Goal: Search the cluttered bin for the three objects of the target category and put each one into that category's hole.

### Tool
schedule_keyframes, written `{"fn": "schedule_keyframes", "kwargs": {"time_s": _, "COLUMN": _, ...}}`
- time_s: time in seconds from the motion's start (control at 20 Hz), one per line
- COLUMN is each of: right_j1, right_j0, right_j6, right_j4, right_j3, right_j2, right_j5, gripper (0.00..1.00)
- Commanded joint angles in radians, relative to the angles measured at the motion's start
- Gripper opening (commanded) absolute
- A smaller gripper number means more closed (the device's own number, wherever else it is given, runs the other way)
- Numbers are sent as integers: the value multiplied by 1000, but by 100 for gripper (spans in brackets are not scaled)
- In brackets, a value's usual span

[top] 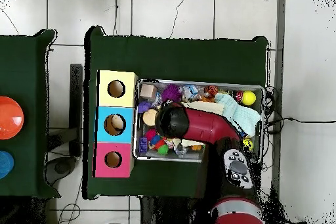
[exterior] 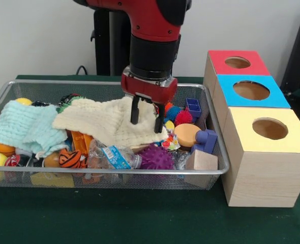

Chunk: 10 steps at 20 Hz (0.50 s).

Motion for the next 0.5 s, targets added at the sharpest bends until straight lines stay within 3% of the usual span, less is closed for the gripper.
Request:
{"fn": "schedule_keyframes", "kwargs": {"time_s": 0.05, "right_j1": 28, "right_j0": -30, "right_j6": -1, "right_j4": -80, "right_j3": -5, "right_j2": 29, "right_j5": -14, "gripper": 100}}
{"fn": "schedule_keyframes", "kwargs": {"time_s": 0.5, "right_j1": 68, "right_j0": -38, "right_j6": 42, "right_j4": -108, "right_j3": 12, "right_j2": 40, "right_j5": -94, "gripper": 100}}
